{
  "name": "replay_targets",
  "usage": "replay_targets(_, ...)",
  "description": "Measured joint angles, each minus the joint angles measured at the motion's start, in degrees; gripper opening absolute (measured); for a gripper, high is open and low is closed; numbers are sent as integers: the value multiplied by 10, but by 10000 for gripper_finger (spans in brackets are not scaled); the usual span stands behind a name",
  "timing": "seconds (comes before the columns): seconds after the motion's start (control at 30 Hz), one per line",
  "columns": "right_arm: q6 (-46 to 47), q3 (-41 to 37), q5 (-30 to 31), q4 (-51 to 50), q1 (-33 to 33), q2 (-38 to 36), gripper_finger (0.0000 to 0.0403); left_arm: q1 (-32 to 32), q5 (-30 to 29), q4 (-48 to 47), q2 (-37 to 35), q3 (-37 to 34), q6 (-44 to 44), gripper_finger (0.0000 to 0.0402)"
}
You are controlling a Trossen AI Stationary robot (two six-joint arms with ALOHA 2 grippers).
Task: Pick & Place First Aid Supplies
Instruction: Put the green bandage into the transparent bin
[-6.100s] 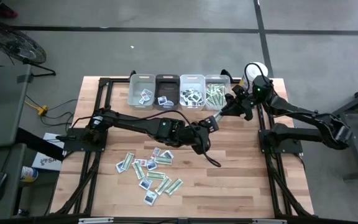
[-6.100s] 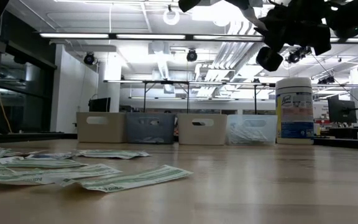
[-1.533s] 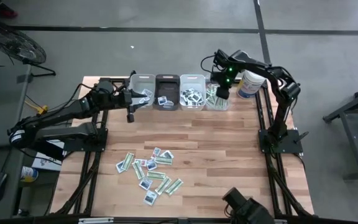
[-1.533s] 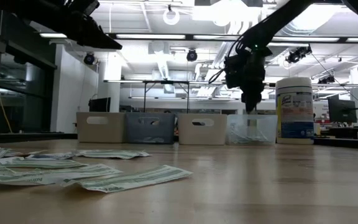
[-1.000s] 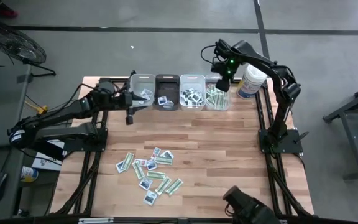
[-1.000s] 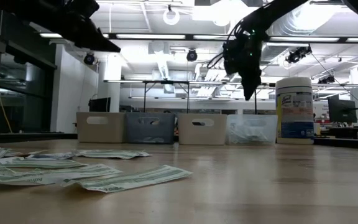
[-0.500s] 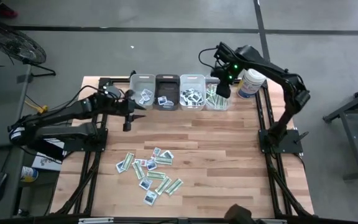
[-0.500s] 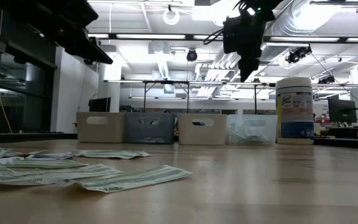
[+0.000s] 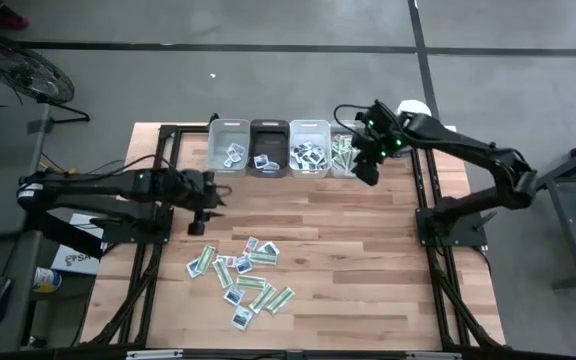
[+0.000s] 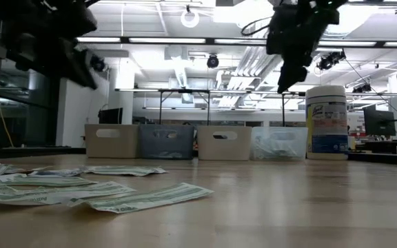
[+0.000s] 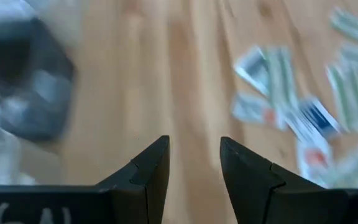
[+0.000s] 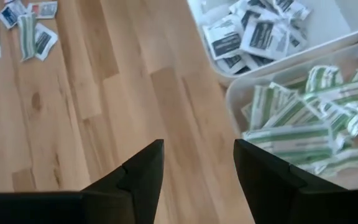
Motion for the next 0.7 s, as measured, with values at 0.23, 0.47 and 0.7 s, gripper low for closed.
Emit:
replay_targets(0.23, 12, -49, 16, 9, 44, -67, 188, -93, 6, -128, 13, 0, -82, 137)
replay_targets(0.47, 14, -60, 16, 30, 83, -92, 188, -160, -13, -144, 63, 0, -40, 137)
replay_targets(0.7, 12, -60, 16, 42, 114, -92, 188, -202, 4, -126, 161, 0, -35, 137)
